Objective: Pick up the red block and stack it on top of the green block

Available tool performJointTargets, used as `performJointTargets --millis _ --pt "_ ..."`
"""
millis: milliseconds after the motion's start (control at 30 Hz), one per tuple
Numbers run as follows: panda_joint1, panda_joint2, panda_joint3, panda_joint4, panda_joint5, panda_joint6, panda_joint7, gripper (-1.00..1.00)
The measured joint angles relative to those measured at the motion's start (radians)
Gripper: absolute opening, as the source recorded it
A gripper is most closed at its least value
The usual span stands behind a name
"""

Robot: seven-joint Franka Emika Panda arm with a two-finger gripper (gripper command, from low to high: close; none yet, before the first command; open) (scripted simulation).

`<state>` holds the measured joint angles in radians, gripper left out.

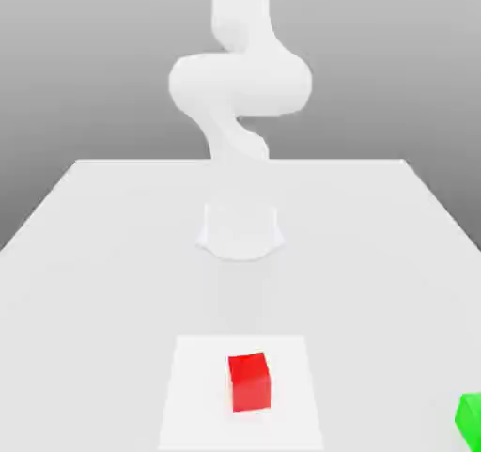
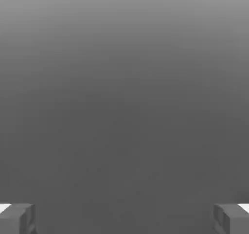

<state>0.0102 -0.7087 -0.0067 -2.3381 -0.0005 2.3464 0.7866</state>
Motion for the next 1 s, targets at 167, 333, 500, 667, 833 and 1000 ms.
performJointTargets --millis 167,333,500,667,833,1000 --pt "0.012 0.188 -0.007 -0.079 0.006 0.097 -0.034 0.0" --pt "0.023 0.369 -0.012 -0.155 0.011 0.19 -0.066 0.0" --pt "0.031 0.55 -0.013 -0.231 0.014 0.282 -0.095 0.0" --pt "0.032 0.731 -0.008 -0.307 0.008 0.375 -0.12 0.0" --pt "0.029 0.912 -0.005 -0.313 0.008 0.51 -0.129 0.0" --pt "0.027 1.004 -0.001 -0.3 0.012 0.587 -0.131 -1.0"
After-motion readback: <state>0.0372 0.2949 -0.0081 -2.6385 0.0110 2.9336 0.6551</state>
